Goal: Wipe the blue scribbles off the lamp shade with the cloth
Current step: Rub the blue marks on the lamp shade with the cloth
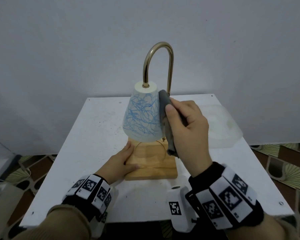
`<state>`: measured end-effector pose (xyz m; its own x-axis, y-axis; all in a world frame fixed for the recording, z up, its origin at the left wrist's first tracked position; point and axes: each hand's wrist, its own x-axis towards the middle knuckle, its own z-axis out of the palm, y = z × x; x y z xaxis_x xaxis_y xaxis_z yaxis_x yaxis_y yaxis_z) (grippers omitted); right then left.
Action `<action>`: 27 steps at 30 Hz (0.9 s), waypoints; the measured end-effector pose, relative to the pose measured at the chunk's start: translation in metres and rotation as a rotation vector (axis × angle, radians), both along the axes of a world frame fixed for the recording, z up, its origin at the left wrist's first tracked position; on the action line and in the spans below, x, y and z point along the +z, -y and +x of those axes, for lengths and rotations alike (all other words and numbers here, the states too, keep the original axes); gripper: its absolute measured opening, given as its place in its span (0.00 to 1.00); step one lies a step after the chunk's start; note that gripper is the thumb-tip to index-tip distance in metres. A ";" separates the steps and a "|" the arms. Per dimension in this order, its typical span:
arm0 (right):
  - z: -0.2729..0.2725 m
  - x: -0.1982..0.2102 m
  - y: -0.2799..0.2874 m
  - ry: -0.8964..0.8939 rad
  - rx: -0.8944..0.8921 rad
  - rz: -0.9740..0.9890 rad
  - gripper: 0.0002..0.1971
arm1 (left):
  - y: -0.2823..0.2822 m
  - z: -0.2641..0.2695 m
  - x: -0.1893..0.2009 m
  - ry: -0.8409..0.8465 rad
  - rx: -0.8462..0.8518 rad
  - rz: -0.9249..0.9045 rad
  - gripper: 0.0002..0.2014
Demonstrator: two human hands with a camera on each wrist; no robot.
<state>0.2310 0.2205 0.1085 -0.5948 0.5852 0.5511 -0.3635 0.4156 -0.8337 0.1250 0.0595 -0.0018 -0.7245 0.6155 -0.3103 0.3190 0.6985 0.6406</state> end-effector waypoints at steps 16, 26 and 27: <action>-0.005 -0.005 -0.009 0.135 -0.035 -0.079 0.09 | 0.000 0.001 0.002 0.011 -0.009 0.003 0.41; 0.010 -0.038 -0.008 0.161 -0.087 -0.006 0.07 | 0.000 0.000 0.003 0.031 -0.010 0.021 0.40; 0.008 -0.036 -0.011 0.198 -0.074 -0.038 0.07 | 0.000 0.000 0.003 0.032 -0.010 0.020 0.41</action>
<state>0.2390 0.2319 0.0724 -0.6438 0.6495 0.4045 -0.1601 0.4025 -0.9013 0.1251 0.0597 0.0014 -0.7079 0.6293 -0.3206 0.3052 0.6820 0.6647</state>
